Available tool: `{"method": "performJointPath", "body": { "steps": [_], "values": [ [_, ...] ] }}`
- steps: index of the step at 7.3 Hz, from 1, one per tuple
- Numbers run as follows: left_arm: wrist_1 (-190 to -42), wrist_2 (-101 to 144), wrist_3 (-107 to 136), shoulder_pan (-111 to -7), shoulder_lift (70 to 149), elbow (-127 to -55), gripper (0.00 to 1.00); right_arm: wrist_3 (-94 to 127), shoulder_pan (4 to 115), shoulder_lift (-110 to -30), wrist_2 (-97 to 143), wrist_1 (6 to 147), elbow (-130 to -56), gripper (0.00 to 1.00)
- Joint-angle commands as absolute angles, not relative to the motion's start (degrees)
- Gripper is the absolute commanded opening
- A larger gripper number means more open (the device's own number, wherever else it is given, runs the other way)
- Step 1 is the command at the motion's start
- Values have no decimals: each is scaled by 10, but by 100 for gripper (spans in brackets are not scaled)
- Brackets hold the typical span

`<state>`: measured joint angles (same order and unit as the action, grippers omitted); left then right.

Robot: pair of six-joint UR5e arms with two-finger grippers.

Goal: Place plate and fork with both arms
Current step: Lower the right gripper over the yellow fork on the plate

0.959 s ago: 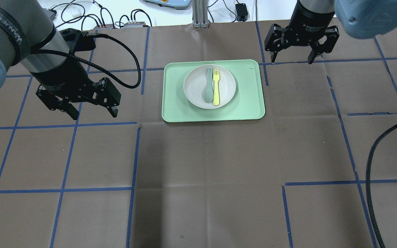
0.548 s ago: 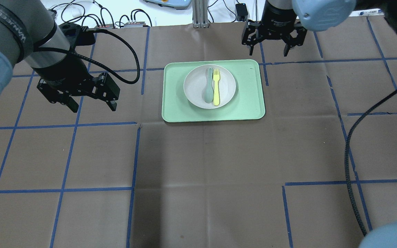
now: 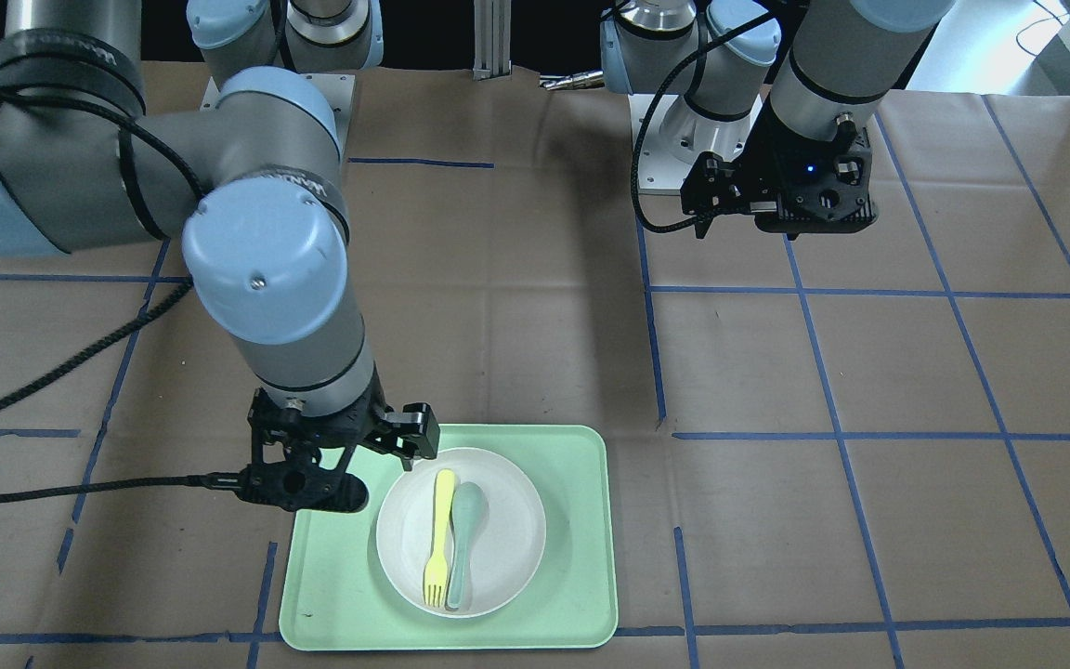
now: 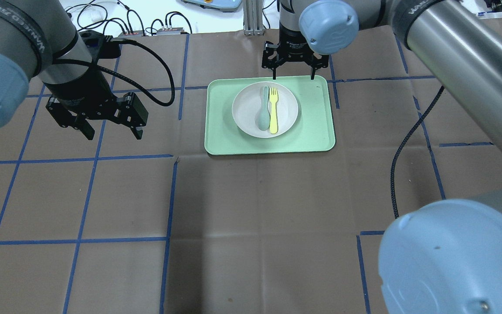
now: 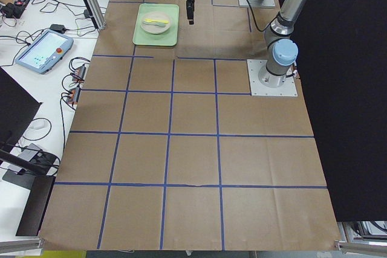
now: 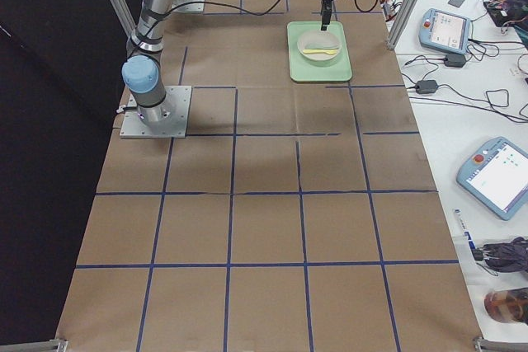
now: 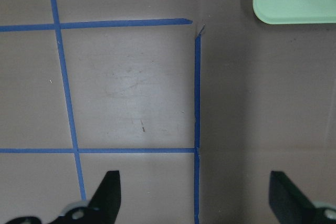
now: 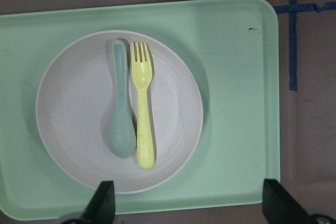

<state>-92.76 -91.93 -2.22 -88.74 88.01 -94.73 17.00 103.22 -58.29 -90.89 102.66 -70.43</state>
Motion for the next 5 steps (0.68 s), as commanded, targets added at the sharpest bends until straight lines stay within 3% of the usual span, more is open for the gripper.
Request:
{"method": "performJointPath", "body": {
  "steps": [1,2,4,5],
  "values": [
    [-927,-922,-25,-884,870,-959,100,173,1041,-550,-909,1106,-734,97],
    [-927,-924,-25,-884,868,-961,100,173,1041,-535,-911,1143,-740,91],
    [-927,-923,-26,-884,868,-961,100,174,1042,-520,-911,1144,-740,66],
    [-927,-922,-26,-884,868,-961,100,174,1042,-512,-911,1144,-740,64]
  ]
}}
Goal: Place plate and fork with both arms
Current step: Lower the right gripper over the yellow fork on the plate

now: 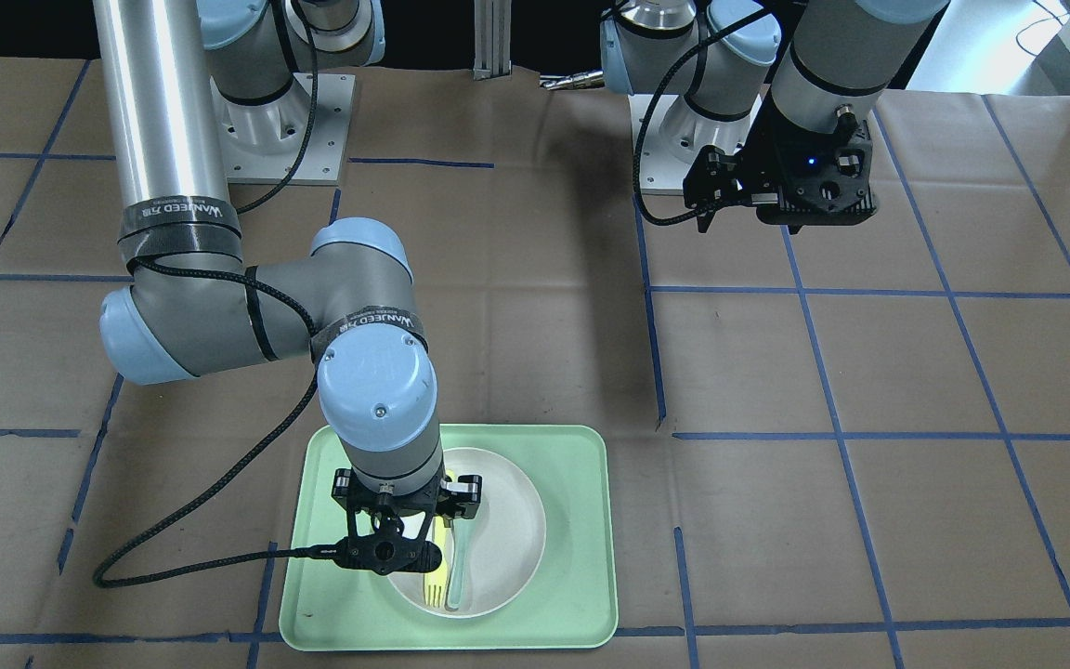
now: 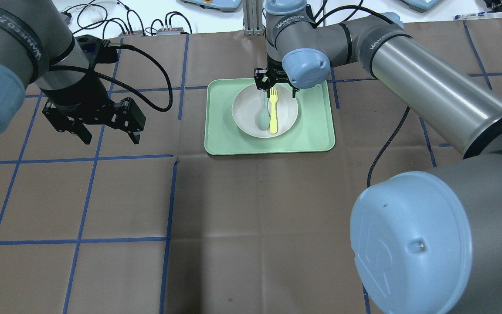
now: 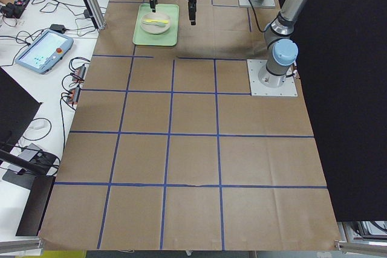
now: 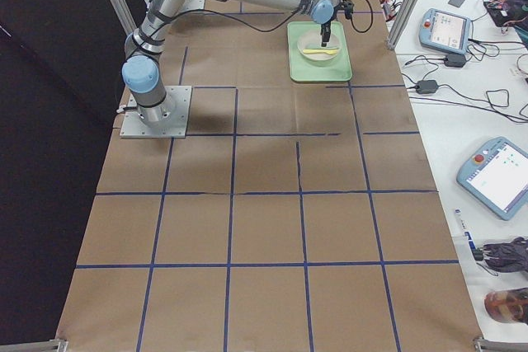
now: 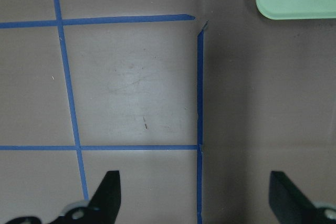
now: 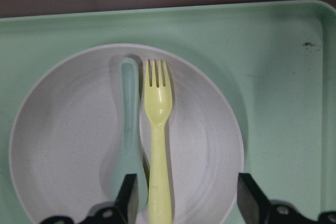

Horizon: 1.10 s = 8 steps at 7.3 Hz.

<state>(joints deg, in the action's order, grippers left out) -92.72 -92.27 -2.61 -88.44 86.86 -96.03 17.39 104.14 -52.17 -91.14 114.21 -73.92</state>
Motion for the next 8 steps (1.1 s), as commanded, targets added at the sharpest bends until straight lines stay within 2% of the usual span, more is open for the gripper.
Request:
{"method": "performJointPath", "body": {
  "steps": [1,4,8],
  "values": [
    [-927,-922,-26,-885,868,-961,100,174,1042,-504,-910,1144,-740,59],
    [-927,-920,-26,-885,868,-962,100,200,1048,-494,-904,1150,-739,53],
    [-927,-919,-26,-886,868,-962,100,201,1050,-473,-906,1161,-739,53]
  ]
}}
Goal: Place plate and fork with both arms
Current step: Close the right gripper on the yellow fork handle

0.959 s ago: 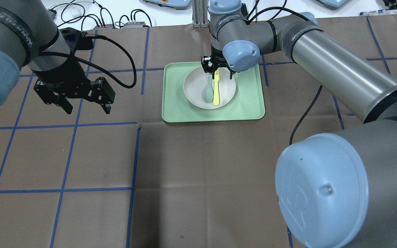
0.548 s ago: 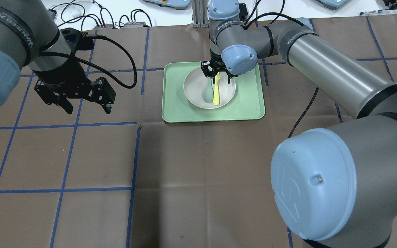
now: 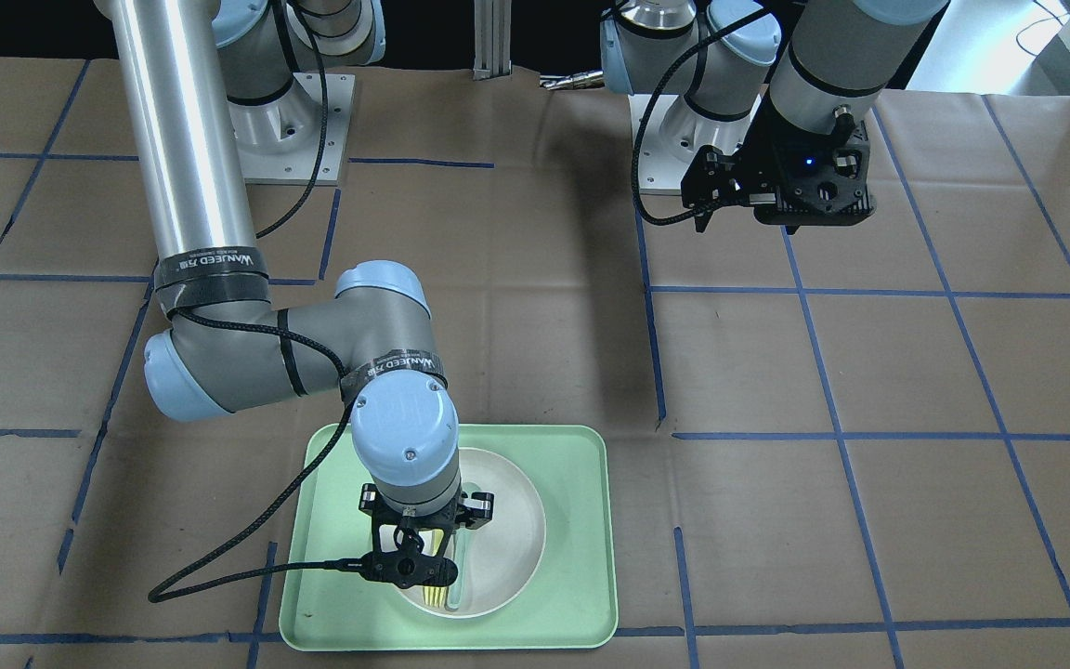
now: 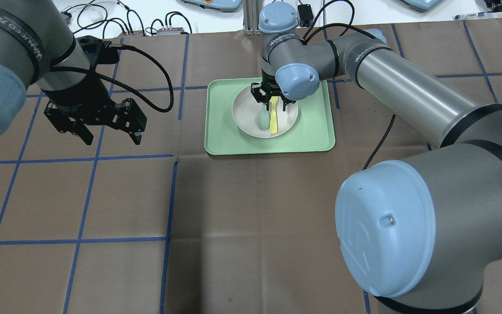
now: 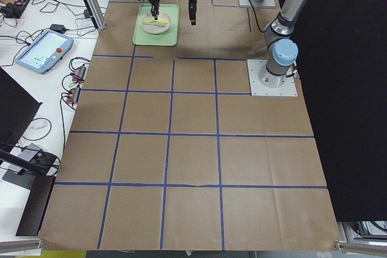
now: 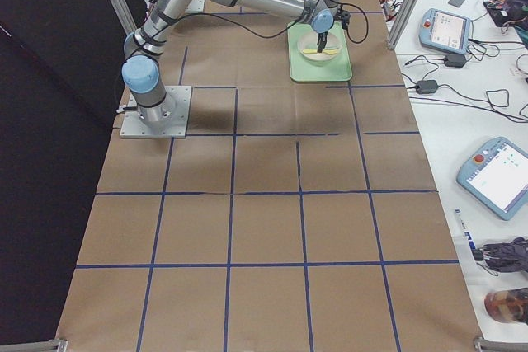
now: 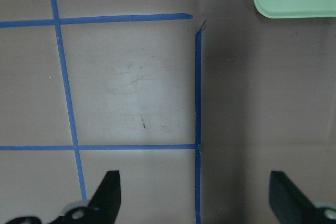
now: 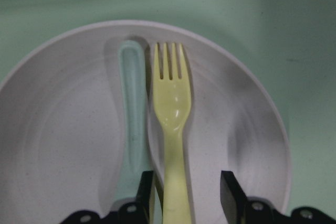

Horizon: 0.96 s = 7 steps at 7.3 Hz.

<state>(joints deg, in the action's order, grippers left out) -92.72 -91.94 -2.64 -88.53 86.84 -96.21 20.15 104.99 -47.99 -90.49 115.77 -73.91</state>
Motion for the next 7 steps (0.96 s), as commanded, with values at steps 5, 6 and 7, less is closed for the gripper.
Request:
{"method": "performJointPath", "body": {
  "steps": [5,6,7],
  "values": [
    [-927,-918,-26,-886,868,-962,100,201,1050,-465,-904,1161,-737,45],
    [-927,-918,-26,-886,868,-962,100,202,1050,-465,-903,1161,-737,34],
    [-927,-918,-26,-886,869,-962,100,202,1050,-465,-903,1162,-737,27]
  ]
}}
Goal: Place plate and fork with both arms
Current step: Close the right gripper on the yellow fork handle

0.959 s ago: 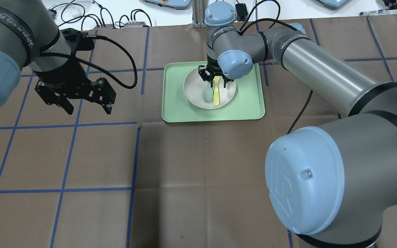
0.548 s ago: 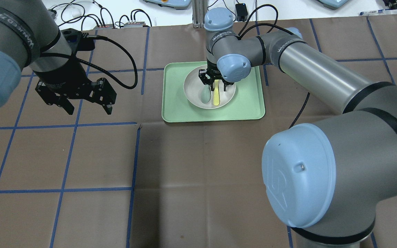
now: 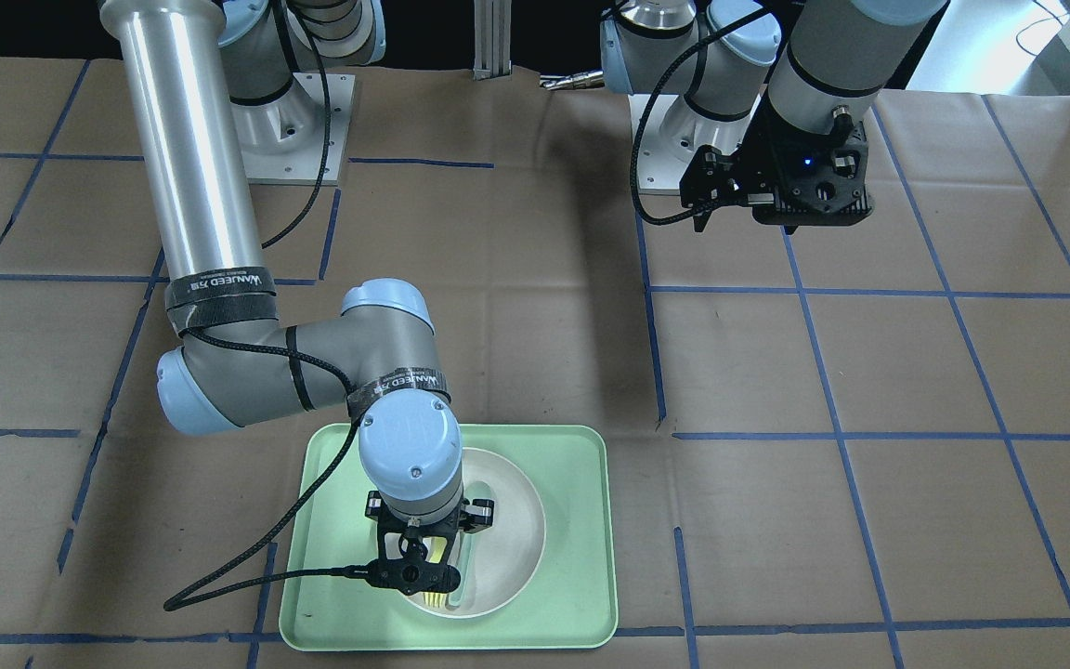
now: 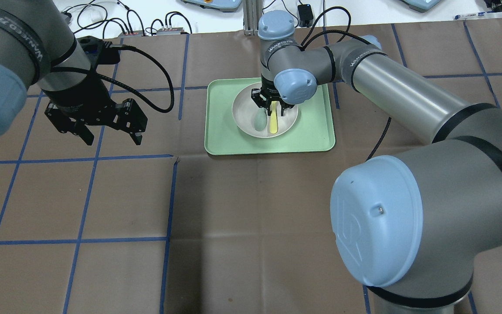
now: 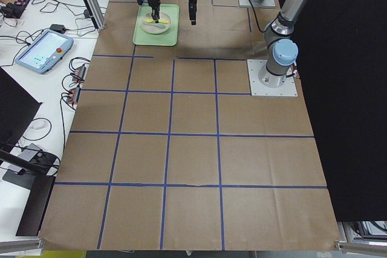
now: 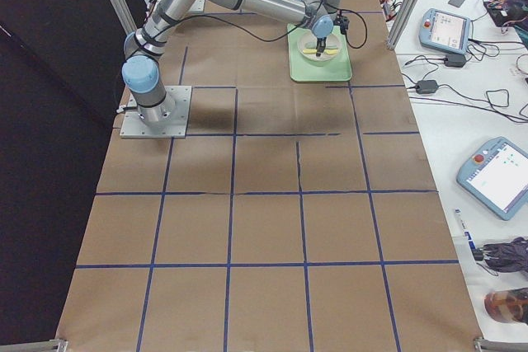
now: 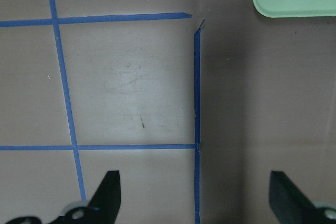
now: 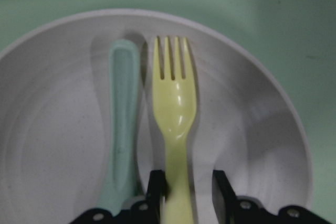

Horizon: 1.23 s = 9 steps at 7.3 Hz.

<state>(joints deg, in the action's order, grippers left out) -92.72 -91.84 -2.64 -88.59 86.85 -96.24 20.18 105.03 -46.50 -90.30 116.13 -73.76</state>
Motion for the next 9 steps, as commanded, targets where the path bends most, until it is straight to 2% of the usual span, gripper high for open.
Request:
{"method": "performJointPath", "body": {
  "steps": [1,2,4,9],
  "values": [
    [-927,-918,-26,-886,869,-962,100,203,1050,-466,-904,1162,-737,20],
    [-927,-918,-26,-886,869,-962,100,203,1050,-466,-904,1161,-737,12],
    [-927,-918,-26,-886,869,-962,100,206,1052,-471,-905,1158,-736,4],
    [-927,-918,-25,-886,870,-962,100,207,1042,-538,-904,1116,-746,3]
  ]
}}
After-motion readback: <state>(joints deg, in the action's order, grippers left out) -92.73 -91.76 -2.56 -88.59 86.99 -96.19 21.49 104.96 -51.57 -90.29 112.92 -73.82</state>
